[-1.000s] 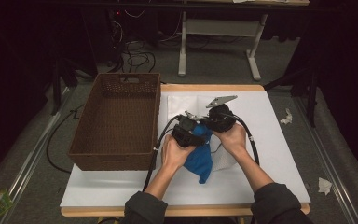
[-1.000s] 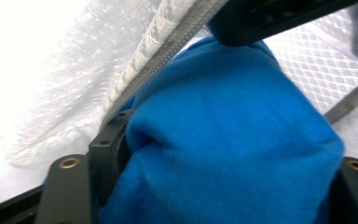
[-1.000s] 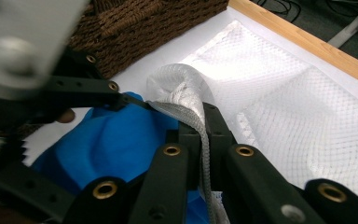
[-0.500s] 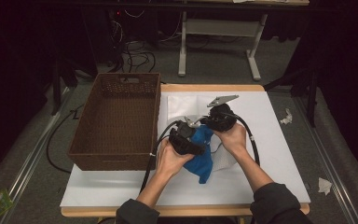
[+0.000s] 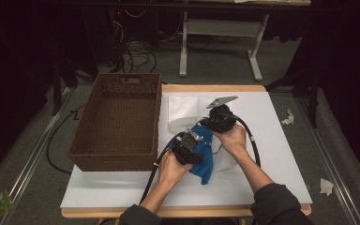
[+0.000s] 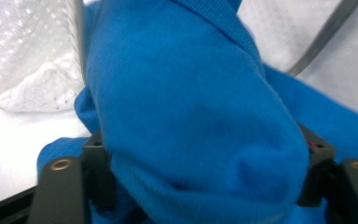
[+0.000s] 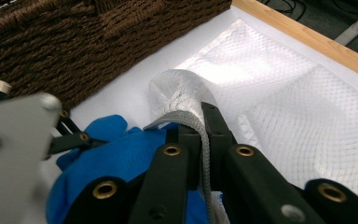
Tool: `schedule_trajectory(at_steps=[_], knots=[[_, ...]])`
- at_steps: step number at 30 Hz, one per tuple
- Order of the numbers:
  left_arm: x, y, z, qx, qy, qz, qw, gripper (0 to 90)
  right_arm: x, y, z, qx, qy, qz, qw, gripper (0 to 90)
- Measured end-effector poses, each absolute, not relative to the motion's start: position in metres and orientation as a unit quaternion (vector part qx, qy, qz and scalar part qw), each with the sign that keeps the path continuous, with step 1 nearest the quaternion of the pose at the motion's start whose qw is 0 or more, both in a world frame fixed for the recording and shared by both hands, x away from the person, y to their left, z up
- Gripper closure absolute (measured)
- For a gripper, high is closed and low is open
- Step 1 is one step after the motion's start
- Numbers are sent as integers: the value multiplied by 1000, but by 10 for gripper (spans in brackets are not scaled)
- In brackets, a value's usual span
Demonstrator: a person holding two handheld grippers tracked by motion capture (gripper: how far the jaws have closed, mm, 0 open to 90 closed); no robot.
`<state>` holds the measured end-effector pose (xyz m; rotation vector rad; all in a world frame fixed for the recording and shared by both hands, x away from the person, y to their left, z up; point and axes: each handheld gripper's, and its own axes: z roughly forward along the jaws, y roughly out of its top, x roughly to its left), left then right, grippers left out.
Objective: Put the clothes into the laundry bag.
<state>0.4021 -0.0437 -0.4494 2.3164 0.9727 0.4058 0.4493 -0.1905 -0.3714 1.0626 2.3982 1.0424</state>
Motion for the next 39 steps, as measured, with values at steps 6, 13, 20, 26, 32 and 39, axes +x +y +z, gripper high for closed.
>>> schedule_trajectory(at_steps=[6,13,20,26,32,39], knots=[[404,-42,-449,874,362,148,288,609,449,-190,-372,372,839,366,157,895],[405,-30,-427,860,367,118,335,779,449,-188,-371,367,840,368,158,896],[409,-33,-403,844,364,122,374,781,446,-184,-365,358,837,382,160,896],[422,-44,-408,829,387,120,385,780,444,-184,-362,355,837,383,162,896],[432,-59,-419,832,395,143,363,767,443,-187,-365,357,836,385,157,896],[437,-61,-429,840,398,124,348,620,446,-193,-370,366,836,377,157,896]])
